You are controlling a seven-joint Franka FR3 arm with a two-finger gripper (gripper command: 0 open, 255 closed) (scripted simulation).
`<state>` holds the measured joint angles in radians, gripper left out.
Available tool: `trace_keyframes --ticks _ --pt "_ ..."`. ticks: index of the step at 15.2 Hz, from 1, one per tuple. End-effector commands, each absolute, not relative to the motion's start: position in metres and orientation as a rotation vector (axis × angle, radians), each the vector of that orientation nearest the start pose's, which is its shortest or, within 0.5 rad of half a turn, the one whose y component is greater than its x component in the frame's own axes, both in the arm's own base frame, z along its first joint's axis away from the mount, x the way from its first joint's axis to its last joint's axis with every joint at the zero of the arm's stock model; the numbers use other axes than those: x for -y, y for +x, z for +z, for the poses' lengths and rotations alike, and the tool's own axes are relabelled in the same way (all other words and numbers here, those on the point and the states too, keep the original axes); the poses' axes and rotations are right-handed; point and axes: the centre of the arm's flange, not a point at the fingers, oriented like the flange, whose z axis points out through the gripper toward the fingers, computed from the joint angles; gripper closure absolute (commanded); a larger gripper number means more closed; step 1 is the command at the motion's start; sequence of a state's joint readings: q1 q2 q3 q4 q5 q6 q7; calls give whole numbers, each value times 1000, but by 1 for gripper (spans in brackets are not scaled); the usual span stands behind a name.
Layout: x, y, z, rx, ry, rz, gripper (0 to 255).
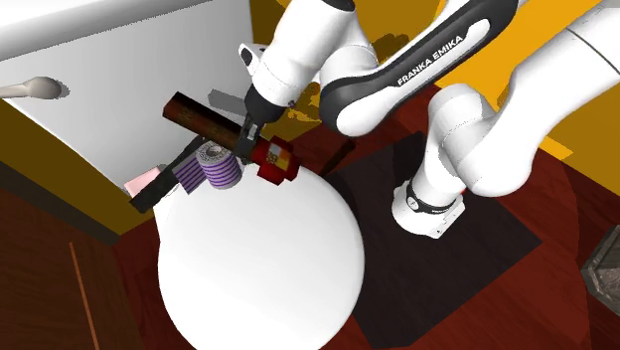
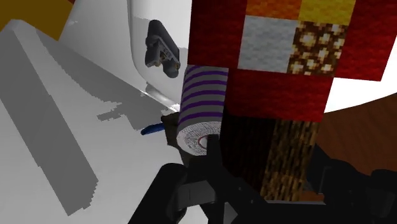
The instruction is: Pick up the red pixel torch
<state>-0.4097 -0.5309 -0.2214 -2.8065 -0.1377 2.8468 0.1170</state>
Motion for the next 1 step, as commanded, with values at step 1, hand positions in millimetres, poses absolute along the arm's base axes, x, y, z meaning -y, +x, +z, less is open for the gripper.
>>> trace_keyframes --ticks 1 --pt "223 320 418 -967 -2966 -891 255"
